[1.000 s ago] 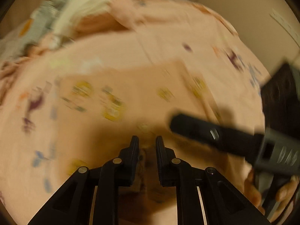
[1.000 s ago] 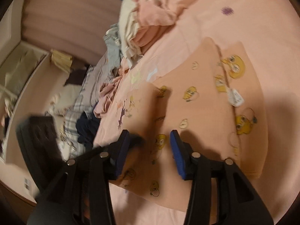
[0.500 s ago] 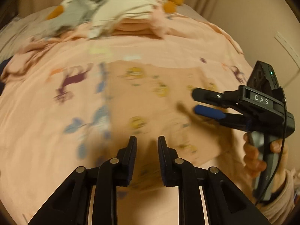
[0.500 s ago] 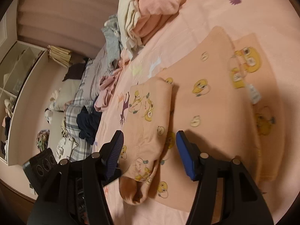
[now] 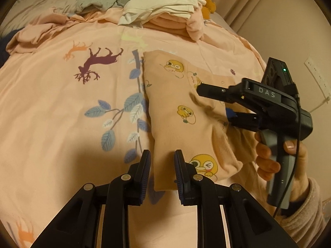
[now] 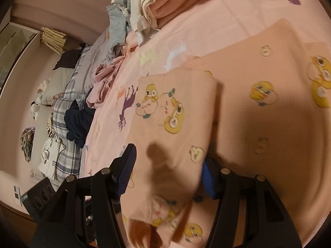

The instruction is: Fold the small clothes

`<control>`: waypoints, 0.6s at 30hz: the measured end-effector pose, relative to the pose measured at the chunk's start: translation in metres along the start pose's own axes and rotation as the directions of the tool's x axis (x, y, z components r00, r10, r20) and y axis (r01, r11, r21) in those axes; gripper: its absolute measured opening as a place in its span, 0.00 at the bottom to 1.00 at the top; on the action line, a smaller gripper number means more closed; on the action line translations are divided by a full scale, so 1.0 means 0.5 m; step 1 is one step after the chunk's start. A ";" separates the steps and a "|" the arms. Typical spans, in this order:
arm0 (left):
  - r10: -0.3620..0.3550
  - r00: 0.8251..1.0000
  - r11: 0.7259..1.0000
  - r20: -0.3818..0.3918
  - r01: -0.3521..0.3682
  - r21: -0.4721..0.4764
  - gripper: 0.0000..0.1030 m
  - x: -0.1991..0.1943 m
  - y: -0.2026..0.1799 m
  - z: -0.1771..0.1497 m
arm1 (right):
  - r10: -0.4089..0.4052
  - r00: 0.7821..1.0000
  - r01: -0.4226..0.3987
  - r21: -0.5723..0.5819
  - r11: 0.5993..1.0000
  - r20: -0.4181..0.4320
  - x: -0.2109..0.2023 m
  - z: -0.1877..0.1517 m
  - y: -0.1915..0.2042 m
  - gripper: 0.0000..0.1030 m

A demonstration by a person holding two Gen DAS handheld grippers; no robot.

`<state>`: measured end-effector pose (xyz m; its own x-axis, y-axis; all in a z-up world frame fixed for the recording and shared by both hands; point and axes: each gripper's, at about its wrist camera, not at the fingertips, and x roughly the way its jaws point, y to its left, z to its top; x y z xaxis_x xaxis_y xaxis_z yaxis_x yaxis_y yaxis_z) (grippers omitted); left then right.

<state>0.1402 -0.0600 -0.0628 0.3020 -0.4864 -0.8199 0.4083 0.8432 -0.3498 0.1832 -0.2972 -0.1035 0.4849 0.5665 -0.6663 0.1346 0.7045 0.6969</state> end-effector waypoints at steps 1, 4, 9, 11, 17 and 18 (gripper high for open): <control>0.004 1.000 1.000 -0.001 -0.004 0.000 0.19 0.001 0.002 0.001 | -0.003 1.000 0.003 -0.003 1.000 0.004 0.006 -0.001 0.000 0.50; 0.016 1.000 1.000 -0.005 -0.016 -0.004 0.19 0.003 0.010 0.005 | -0.031 0.999 0.031 -0.003 1.000 0.019 0.014 0.001 -0.013 0.20; 0.030 1.000 1.000 0.001 -0.030 0.003 0.19 -0.002 0.007 0.012 | 0.021 0.997 -0.019 -0.026 0.999 0.078 -0.030 0.016 -0.010 0.07; 0.031 1.000 0.999 0.005 -0.031 0.008 0.19 0.000 0.000 0.017 | 0.039 0.991 -0.028 -0.080 0.996 0.129 -0.081 0.030 0.007 0.07; 0.012 1.000 0.999 0.009 -0.012 0.052 0.19 0.017 -0.053 0.029 | -0.035 0.973 0.070 -0.149 0.986 0.228 -0.202 0.068 0.003 0.07; 0.006 1.000 0.998 0.009 -0.007 0.063 0.19 0.022 -0.065 0.030 | -0.050 0.971 0.086 -0.145 0.986 0.233 -0.208 0.070 -0.007 0.07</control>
<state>0.1432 -0.0960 -0.0535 0.3120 -0.4833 -0.8180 0.4602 0.8301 -0.3150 0.1623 -0.3736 -0.0274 0.6654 0.4151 -0.6205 0.0494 0.8049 0.5914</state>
